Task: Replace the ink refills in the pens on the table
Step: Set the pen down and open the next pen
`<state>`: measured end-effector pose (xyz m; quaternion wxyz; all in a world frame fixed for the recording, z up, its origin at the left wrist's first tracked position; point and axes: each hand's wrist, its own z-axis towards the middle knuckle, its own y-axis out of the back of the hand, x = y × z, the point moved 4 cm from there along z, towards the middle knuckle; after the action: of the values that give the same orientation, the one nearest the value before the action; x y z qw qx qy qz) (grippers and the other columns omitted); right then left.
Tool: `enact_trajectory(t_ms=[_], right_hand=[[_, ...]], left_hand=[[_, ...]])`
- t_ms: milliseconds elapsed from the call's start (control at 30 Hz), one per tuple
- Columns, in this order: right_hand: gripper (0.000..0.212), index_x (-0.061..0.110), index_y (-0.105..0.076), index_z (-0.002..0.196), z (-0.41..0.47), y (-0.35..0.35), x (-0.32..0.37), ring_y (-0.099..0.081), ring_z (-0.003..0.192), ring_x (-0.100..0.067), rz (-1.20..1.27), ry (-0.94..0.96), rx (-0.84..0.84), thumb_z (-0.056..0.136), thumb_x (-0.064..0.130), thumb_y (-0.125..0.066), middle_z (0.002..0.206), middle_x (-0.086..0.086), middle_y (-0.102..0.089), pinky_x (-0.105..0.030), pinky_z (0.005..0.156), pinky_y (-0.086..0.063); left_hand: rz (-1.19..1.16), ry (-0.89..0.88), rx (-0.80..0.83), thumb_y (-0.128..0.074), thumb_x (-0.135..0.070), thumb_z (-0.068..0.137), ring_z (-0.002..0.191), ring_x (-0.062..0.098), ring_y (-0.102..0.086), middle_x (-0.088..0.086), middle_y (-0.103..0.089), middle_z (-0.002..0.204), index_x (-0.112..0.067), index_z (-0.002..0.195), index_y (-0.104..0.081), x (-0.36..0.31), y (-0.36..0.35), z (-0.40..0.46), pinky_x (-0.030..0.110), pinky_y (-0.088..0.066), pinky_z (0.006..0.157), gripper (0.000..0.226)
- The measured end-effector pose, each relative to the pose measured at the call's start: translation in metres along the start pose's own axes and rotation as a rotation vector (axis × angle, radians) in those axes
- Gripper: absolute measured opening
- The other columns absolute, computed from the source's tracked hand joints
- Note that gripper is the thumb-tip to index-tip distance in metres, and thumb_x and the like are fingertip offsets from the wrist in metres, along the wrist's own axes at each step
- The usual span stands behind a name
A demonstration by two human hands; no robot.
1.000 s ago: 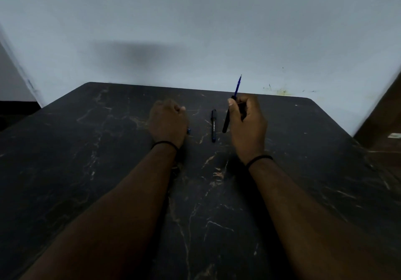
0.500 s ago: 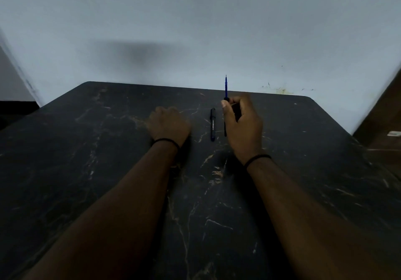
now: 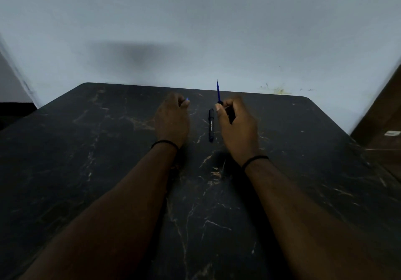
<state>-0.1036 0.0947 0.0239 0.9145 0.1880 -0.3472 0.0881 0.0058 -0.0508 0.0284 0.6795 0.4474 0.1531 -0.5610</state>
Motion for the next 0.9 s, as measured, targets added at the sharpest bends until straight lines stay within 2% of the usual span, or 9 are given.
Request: enact_trajectory(t_ms=[33, 100, 167, 233, 300, 367, 433, 700, 900], right_hand=[[0.018, 0.036, -0.054, 0.095, 0.000, -0.001, 0.000, -0.059, 0.073, 0.007, -0.013, 0.009, 0.007, 0.094, 0.054, -0.051, 0.074, 0.020, -0.060, -0.008, 0.056, -0.039], [0.016, 0.039, -0.052, 0.094, 0.000, -0.004, -0.002, -0.059, 0.073, 0.006, -0.032, 0.025, 0.031, 0.094, 0.055, -0.050, 0.076, 0.020, -0.061, -0.010, 0.055, -0.039], [0.013, 0.041, -0.051, 0.092, 0.000, -0.008, -0.004, -0.060, 0.072, 0.008, -0.059, 0.042, 0.062, 0.093, 0.054, -0.050, 0.085, 0.024, -0.061, -0.012, 0.053, -0.039], [0.014, 0.040, -0.053, 0.091, 0.000, -0.011, -0.006, -0.060, 0.071, 0.009, -0.075, 0.054, 0.097, 0.092, 0.054, -0.051, 0.088, 0.027, -0.060, -0.016, 0.052, -0.042], [0.017, 0.039, -0.056, 0.095, 0.001, -0.013, -0.008, -0.060, 0.075, 0.005, -0.081, 0.069, 0.114, 0.090, 0.054, -0.052, 0.090, 0.022, -0.061, -0.023, 0.055, -0.050], [0.017, 0.039, -0.057, 0.098, 0.002, -0.014, -0.011, -0.061, 0.076, 0.000, -0.086, 0.079, 0.119, 0.088, 0.053, -0.054, 0.086, 0.016, -0.063, -0.033, 0.064, -0.056], [0.015, 0.040, -0.058, 0.097, 0.002, -0.014, -0.012, -0.062, 0.078, -0.003, -0.088, 0.082, 0.125, 0.087, 0.052, -0.056, 0.084, 0.015, -0.064, -0.037, 0.068, -0.057], [0.013, 0.039, -0.059, 0.094, 0.002, -0.015, -0.013, -0.057, 0.082, 0.001, -0.132, 0.132, 0.107, 0.085, 0.048, -0.060, 0.085, 0.018, -0.061, -0.030, 0.069, -0.054], [0.013, 0.036, -0.060, 0.095, 0.001, -0.015, -0.013, -0.056, 0.081, -0.001, -0.134, 0.149, 0.099, 0.085, 0.045, -0.060, 0.082, 0.021, -0.059, -0.028, 0.070, -0.053]], left_hand=[[-0.099, 0.015, -0.006, -0.052, -0.022, 0.099, 0.088, 0.017, -0.061, 0.005, -0.065, 0.099, -0.015, 0.105, -0.060, 0.000, 0.000, 0.000, 0.035, -0.052, 0.079, 0.013], [-0.223, 0.045, -0.022, -0.050, -0.016, 0.099, 0.094, 0.013, -0.063, 0.005, -0.068, 0.104, -0.012, 0.117, -0.062, 0.000, 0.002, 0.000, 0.025, -0.051, 0.084, 0.022], [-0.318, 0.087, -0.048, -0.051, -0.013, 0.099, 0.089, 0.010, -0.063, 0.005, -0.069, 0.097, -0.011, 0.114, -0.064, 0.000, 0.004, 0.001, 0.022, -0.051, 0.082, 0.020], [-0.499, 0.182, -0.065, -0.052, -0.012, 0.099, 0.069, 0.007, -0.061, 0.011, -0.071, 0.091, -0.005, 0.108, -0.065, 0.001, 0.004, 0.002, 0.024, -0.052, 0.067, 0.016], [-0.743, 0.353, -0.041, -0.052, -0.013, 0.100, 0.043, 0.004, -0.044, 0.013, -0.071, 0.087, -0.001, 0.101, -0.064, 0.003, 0.003, 0.001, 0.020, -0.039, 0.042, 0.017], [-0.989, 0.519, 0.021, -0.051, -0.014, 0.100, 0.037, 0.005, -0.032, 0.012, -0.071, 0.089, -0.006, 0.091, -0.059, 0.003, 0.001, -0.002, 0.016, -0.026, 0.036, 0.014], [-1.140, 0.624, 0.053, -0.052, -0.014, 0.099, 0.037, 0.006, -0.031, 0.013, -0.070, 0.095, -0.011, 0.089, -0.055, 0.004, 0.000, -0.005, 0.014, -0.025, 0.036, 0.010], [-1.190, 0.597, 0.145, -0.052, -0.012, 0.099, 0.037, 0.006, -0.030, 0.010, -0.073, 0.091, -0.010, 0.087, -0.056, 0.007, -0.005, -0.004, 0.015, -0.025, 0.036, 0.013], [-1.162, 0.533, 0.189, -0.053, -0.013, 0.098, 0.036, 0.007, -0.031, 0.016, -0.071, 0.101, -0.007, 0.089, -0.058, 0.008, -0.007, -0.004, 0.016, -0.027, 0.036, 0.012]])
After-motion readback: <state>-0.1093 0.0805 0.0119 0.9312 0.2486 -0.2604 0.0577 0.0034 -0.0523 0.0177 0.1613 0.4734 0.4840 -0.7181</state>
